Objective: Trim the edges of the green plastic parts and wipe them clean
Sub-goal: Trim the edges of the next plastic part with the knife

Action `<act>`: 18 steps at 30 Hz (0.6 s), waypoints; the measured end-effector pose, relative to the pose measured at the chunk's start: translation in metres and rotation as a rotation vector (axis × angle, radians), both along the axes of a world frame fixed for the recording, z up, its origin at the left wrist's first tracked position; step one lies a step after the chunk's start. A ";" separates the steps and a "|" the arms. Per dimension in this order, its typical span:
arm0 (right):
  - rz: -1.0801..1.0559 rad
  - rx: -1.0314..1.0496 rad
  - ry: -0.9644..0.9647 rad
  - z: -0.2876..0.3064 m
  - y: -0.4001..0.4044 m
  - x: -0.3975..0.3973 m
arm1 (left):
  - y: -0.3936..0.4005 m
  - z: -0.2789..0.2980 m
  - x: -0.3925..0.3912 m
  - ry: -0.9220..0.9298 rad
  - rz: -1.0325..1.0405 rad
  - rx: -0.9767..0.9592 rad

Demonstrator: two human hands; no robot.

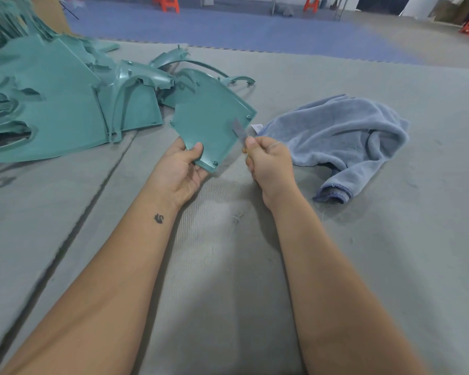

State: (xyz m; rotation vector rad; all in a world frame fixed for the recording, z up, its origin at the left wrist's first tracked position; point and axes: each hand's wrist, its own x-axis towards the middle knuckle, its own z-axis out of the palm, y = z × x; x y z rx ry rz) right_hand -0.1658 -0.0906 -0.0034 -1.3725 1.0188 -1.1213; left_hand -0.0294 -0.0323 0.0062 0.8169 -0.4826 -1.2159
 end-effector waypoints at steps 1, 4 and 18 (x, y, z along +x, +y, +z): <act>-0.028 0.022 -0.043 0.000 -0.001 -0.001 | 0.000 0.000 -0.001 -0.040 0.020 -0.006; 0.063 0.050 -0.136 0.001 -0.001 -0.008 | 0.000 0.000 -0.003 -0.212 0.112 -0.062; 0.327 -0.075 0.171 0.004 0.012 -0.006 | -0.003 0.003 -0.008 -0.009 0.129 -0.269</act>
